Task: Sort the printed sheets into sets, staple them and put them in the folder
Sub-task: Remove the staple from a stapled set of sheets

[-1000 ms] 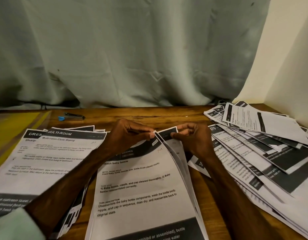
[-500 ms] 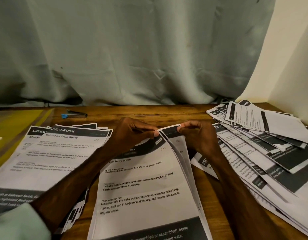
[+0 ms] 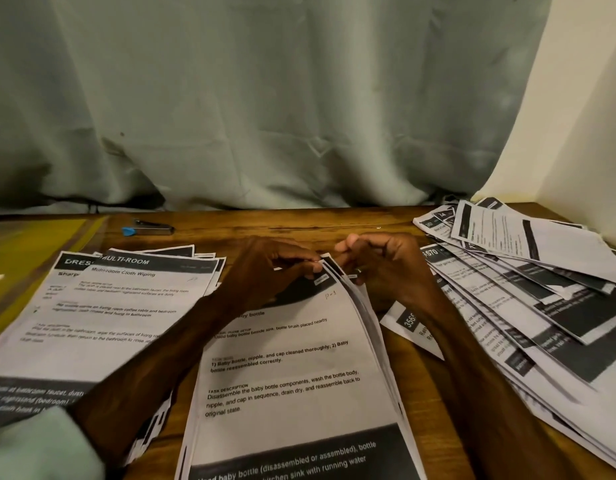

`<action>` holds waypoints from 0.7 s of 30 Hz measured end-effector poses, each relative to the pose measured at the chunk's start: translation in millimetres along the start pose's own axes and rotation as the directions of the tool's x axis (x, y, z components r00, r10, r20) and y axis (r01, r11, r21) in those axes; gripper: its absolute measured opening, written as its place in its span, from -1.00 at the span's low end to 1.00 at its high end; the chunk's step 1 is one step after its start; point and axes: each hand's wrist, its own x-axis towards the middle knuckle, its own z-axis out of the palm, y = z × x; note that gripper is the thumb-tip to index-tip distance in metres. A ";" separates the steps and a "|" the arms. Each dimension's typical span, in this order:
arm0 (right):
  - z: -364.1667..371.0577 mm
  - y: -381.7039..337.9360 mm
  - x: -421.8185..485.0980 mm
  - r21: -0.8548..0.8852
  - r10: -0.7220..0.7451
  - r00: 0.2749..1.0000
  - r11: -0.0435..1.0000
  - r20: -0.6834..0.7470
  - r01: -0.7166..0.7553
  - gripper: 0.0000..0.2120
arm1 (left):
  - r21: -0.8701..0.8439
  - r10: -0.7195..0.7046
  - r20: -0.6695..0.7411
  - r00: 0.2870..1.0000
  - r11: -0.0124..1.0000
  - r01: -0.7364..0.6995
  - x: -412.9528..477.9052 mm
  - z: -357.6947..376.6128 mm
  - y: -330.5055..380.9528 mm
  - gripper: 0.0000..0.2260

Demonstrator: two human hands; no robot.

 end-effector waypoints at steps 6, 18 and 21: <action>-9.7 29.0 4.0 -0.627 -0.021 0.992 0.777 -0.121 -0.060 -0.88 | -0.054 -0.019 -0.012 1.000 0.998 0.018 -0.2 -7.2 -3.1 -0.88; -4.2 34.9 8.5 -0.826 0.270 0.958 0.559 0.101 -0.070 -0.57 | -0.189 -0.202 0.091 0.975 0.958 0.216 -0.9 -26.3 -2.6 -0.85; -5.7 36.8 9.3 -0.794 0.245 0.964 0.605 0.104 -0.069 -0.67 | -0.285 -0.269 0.108 0.957 0.914 0.289 0.8 -38.8 -5.2 -0.87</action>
